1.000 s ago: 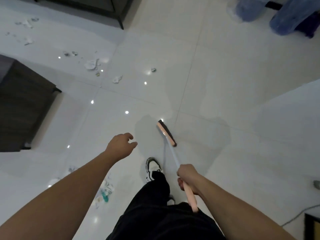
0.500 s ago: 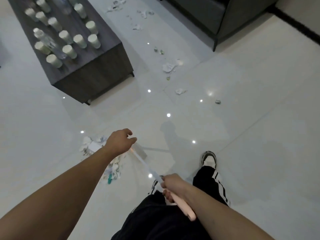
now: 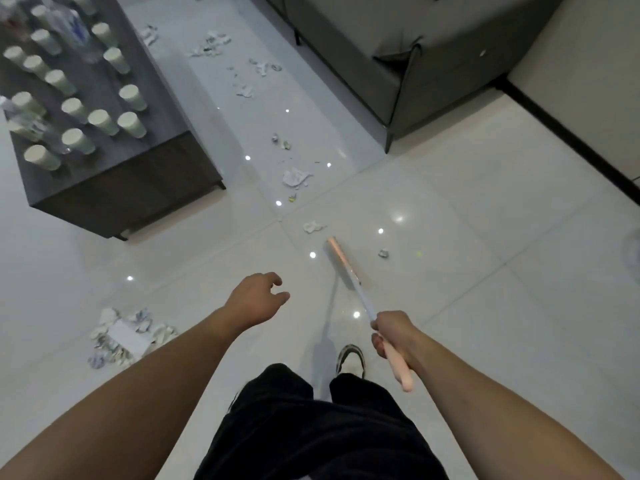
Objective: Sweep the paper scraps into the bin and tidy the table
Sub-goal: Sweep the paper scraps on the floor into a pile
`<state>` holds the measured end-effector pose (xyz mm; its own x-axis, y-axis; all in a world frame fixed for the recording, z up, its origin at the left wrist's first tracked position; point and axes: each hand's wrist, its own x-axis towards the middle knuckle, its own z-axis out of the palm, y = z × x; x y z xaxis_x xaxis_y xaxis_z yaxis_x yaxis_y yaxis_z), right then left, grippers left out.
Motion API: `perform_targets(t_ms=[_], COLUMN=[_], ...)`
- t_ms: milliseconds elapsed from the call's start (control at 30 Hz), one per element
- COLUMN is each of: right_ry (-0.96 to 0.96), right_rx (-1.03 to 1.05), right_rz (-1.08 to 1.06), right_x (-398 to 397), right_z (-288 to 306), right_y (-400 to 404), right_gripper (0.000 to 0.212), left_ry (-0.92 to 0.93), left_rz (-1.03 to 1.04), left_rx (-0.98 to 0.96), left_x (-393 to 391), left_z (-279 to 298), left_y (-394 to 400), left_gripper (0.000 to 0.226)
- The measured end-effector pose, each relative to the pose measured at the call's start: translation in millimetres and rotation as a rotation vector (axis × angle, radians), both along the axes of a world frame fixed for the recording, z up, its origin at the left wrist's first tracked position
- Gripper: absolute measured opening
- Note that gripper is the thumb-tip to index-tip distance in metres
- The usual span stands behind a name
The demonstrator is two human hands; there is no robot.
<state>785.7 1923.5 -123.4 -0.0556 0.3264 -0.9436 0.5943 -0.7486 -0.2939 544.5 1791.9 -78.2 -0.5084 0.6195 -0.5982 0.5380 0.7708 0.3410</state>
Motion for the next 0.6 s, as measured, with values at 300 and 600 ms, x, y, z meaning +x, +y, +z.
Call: perform_targets(t_ms=[300,600], right_ry=[-0.118,-0.18], right_rx=[0.109,-0.051], right_rz=[-0.192,-0.273], right_x=[2.0,-44.5], right_z=[-20.7,-40.1], right_y=[132.2,204.5], right_gripper=[0.013,0.009], left_ry=[-0.022,-0.058], left_rz=[-0.057,-0.012], left_rx=[-0.087,-0.124], left_x=[-41.3,-126.4], left_z=[-31.8,-58.3], left_y=[75.7,139.5], left_gripper=[0.042,0.042])
